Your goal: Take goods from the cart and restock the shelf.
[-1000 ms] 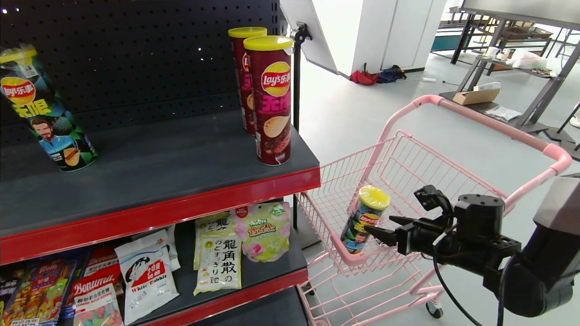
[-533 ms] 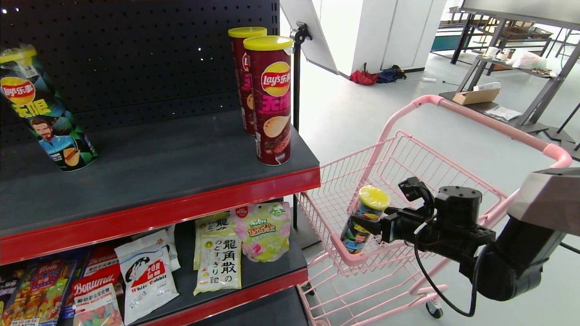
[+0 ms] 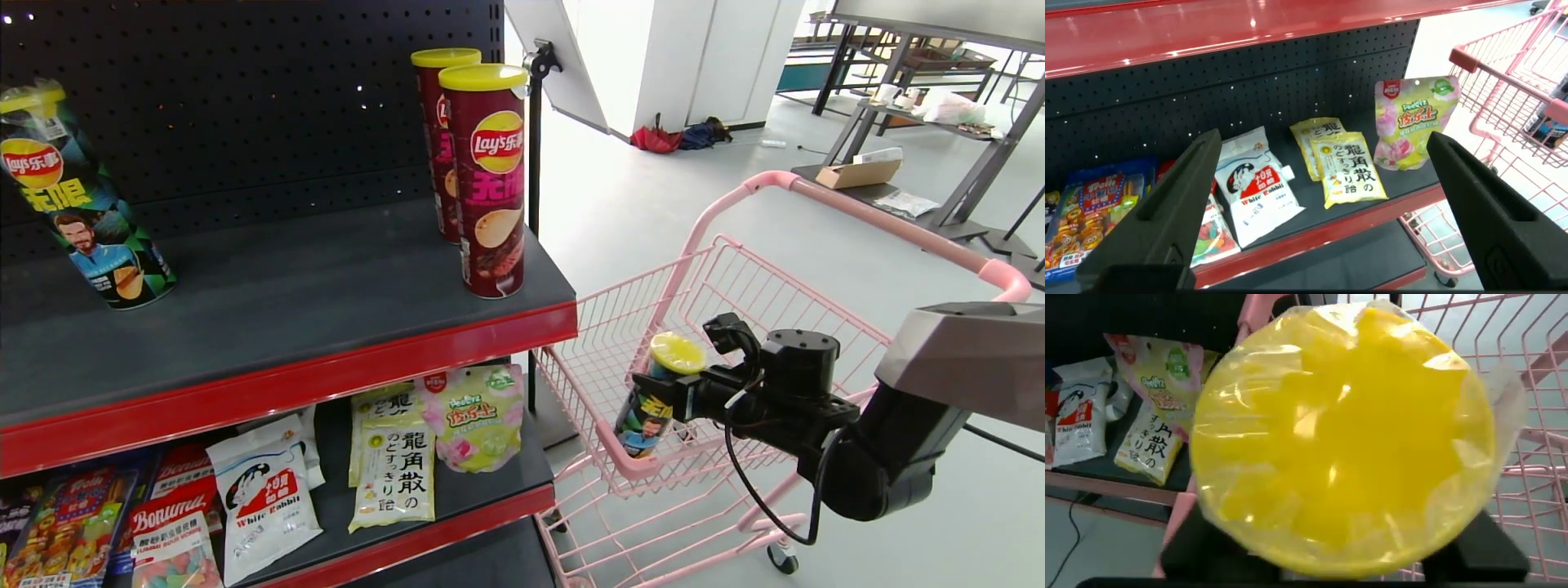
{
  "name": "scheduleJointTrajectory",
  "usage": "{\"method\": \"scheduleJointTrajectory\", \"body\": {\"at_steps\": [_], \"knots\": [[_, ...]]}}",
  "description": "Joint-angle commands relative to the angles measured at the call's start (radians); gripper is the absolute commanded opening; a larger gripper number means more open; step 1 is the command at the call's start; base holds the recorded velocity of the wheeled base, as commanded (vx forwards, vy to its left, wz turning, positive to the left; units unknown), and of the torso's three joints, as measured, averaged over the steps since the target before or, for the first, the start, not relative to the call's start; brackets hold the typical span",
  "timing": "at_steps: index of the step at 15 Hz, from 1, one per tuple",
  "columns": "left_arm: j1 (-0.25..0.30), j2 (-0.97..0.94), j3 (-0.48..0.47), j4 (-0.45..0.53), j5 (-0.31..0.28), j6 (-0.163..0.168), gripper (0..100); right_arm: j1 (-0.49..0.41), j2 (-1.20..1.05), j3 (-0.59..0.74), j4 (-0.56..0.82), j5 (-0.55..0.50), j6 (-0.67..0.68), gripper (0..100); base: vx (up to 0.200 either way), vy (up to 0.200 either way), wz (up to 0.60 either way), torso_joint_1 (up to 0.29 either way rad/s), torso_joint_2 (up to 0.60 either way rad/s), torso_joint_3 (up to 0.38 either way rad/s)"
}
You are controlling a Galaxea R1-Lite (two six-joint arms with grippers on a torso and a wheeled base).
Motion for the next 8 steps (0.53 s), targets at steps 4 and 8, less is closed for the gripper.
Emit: {"method": "scheduleJointTrajectory", "body": {"at_steps": [4,8], "knots": [[0.000,0.000,0.000,-0.001,0.005,0.000,100,0.011,-0.061,-0.002,0.012,-0.051,-0.007,0,0.000,0.000,0.00,0.000,0.00,0.000],[0.000,0.000,0.000,-0.001,0.005,0.000,100,0.013,-0.331,-0.093,0.249,-0.095,-0.011,0,0.000,0.000,0.00,0.000,0.00,0.000]]}}
